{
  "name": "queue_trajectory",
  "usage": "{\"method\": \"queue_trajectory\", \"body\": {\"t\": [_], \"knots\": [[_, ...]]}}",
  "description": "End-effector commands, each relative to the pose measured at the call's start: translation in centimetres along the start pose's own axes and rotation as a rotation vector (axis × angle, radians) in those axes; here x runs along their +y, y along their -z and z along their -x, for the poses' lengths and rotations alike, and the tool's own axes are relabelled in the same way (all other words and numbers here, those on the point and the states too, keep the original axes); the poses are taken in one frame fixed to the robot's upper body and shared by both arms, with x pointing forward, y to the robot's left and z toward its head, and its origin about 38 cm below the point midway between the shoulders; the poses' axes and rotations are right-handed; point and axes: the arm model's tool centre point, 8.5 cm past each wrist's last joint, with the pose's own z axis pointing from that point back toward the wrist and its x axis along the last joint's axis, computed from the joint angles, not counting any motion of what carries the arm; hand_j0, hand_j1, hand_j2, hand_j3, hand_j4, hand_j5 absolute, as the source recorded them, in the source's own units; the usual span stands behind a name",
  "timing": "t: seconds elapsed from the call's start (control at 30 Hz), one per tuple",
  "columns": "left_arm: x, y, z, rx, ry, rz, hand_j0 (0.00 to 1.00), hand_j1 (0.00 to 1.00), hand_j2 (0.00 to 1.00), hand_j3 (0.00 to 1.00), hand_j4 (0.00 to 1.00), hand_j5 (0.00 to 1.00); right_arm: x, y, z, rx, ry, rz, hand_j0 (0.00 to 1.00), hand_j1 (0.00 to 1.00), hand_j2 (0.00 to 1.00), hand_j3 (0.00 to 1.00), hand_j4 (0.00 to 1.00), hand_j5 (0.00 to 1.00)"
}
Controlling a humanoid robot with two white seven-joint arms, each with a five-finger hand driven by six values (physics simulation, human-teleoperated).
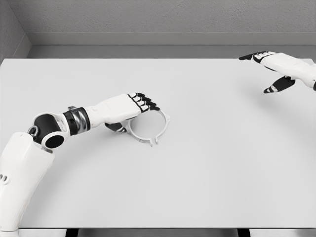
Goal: Assemble PVC drainage pipe clamps
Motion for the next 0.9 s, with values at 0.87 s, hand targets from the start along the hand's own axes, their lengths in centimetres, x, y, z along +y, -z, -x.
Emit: {"method": "queue_trajectory", "body": {"t": [0.87], "knots": [[3.4,-12.1,8.0,0.219,0.009,-0.045,1.0,1.0,1.0,1.0,1.0,1.0,-0.1,0.0,0.0,0.0,0.005,0.005,1.0,1.0,1.0,1.0,1.0,1.0]]}}
